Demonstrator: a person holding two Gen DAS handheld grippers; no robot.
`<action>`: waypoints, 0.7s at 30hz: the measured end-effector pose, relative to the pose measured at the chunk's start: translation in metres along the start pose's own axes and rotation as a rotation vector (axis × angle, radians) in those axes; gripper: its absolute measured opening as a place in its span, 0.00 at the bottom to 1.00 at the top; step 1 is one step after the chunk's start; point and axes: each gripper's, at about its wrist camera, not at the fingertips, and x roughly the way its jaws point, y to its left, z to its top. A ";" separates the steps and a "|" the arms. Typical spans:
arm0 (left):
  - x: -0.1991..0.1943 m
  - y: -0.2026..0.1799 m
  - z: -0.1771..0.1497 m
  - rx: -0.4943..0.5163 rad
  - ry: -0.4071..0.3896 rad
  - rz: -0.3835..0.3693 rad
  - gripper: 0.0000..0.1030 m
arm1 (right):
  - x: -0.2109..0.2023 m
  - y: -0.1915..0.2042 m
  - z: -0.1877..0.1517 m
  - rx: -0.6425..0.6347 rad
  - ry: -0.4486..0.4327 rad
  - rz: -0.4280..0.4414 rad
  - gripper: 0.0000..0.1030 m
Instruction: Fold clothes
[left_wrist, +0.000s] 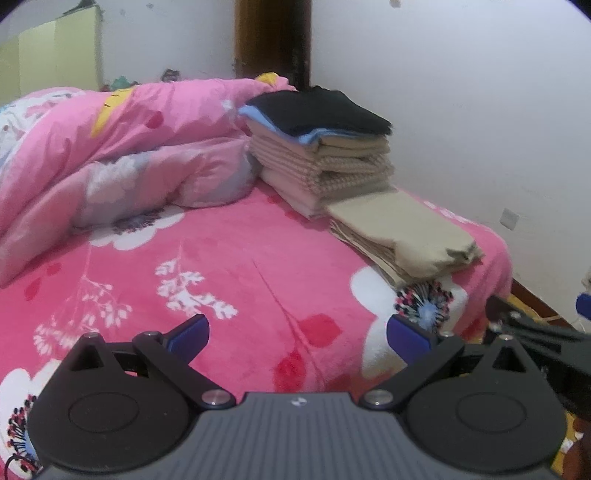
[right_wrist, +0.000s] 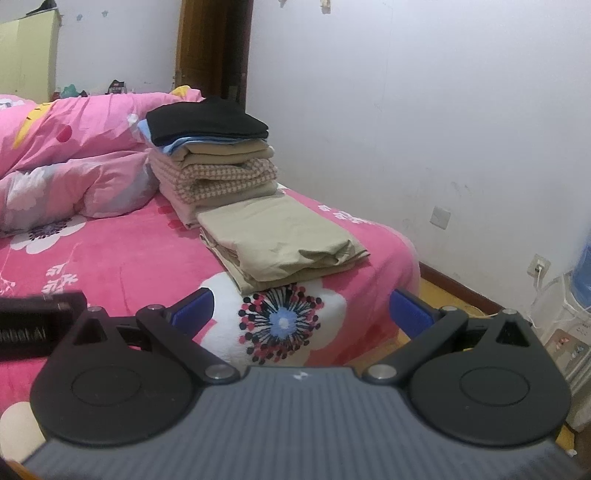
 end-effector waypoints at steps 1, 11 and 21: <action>0.001 -0.002 -0.002 0.004 0.004 -0.009 1.00 | -0.001 -0.003 0.000 -0.001 0.001 -0.006 0.99; 0.005 -0.020 -0.014 0.043 0.034 -0.022 1.00 | 0.002 -0.028 -0.009 0.047 0.043 -0.044 0.99; 0.005 -0.017 -0.010 0.036 0.025 -0.001 1.00 | 0.005 -0.029 -0.007 0.044 0.056 -0.045 0.99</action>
